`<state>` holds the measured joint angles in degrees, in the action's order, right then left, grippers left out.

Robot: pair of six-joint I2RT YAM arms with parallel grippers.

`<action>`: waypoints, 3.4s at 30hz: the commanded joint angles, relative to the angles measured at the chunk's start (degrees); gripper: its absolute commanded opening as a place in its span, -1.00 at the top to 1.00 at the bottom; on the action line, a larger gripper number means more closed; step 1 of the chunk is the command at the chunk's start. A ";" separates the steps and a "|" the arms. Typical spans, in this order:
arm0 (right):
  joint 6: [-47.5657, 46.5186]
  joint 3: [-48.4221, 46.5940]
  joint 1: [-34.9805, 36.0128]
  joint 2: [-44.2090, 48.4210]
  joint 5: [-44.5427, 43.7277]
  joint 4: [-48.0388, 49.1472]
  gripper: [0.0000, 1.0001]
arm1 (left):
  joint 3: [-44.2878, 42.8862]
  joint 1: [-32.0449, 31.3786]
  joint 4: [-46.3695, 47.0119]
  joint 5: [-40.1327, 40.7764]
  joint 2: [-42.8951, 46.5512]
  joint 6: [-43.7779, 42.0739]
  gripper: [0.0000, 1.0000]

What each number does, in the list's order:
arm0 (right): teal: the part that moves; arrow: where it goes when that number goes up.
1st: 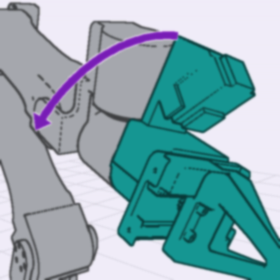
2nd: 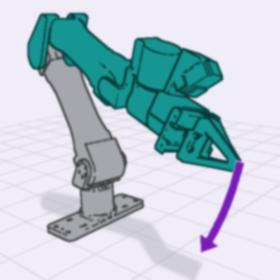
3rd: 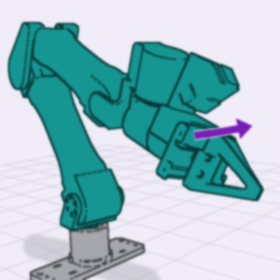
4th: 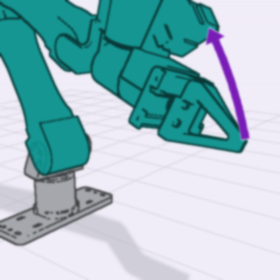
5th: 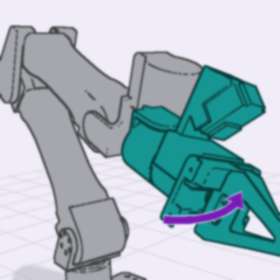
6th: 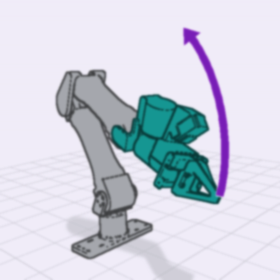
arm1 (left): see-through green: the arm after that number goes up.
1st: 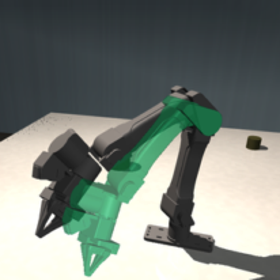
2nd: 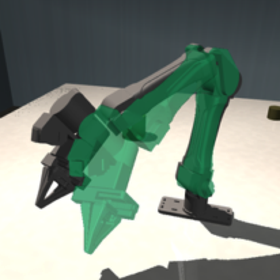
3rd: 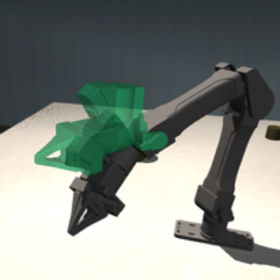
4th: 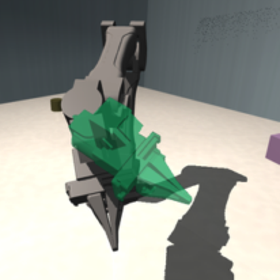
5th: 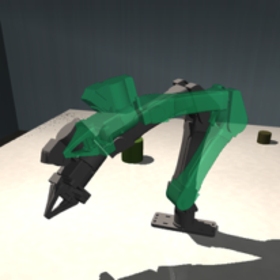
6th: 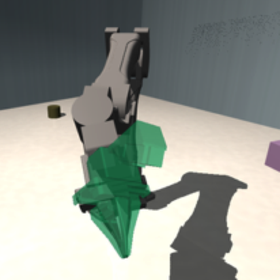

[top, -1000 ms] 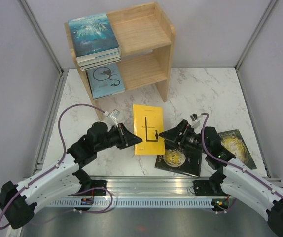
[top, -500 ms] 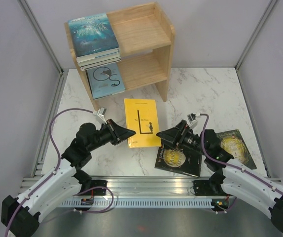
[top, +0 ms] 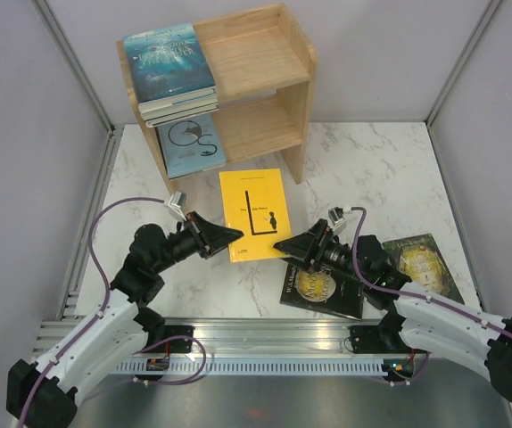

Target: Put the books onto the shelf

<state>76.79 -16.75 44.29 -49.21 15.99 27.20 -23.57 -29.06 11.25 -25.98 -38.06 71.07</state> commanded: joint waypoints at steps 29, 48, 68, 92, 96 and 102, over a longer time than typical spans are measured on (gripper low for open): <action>4.16 -6.09 5.45 -3.88 -8.52 18.87 1.00 | -4.36 2.34 -17.90 4.61 11.69 -6.90 -0.42; 3.71 -29.02 -3.68 -21.79 1.49 12.78 1.00 | -21.60 2.60 -55.27 18.59 23.73 -24.31 -1.00; 4.41 -73.41 -6.41 -60.64 8.53 4.88 1.00 | -20.64 2.25 -61.87 20.35 29.54 -25.45 -1.00; -15.68 -83.43 -3.77 -58.20 -1.99 -27.09 -0.83 | -19.32 1.99 -61.78 20.44 30.68 -24.31 -0.99; -21.58 -88.26 -4.13 -56.79 -6.49 -41.05 -0.87 | -19.23 1.99 -61.43 20.62 30.42 -24.22 -1.00; -25.20 -90.03 -4.48 -55.56 -6.85 -47.93 -0.96 | -19.14 1.99 -61.08 21.05 29.98 -24.40 -1.00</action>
<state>58.24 -103.00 40.38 -108.79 12.51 -15.20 -42.68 -26.85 -50.85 -6.04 -7.75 47.81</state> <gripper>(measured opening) 0.979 0.995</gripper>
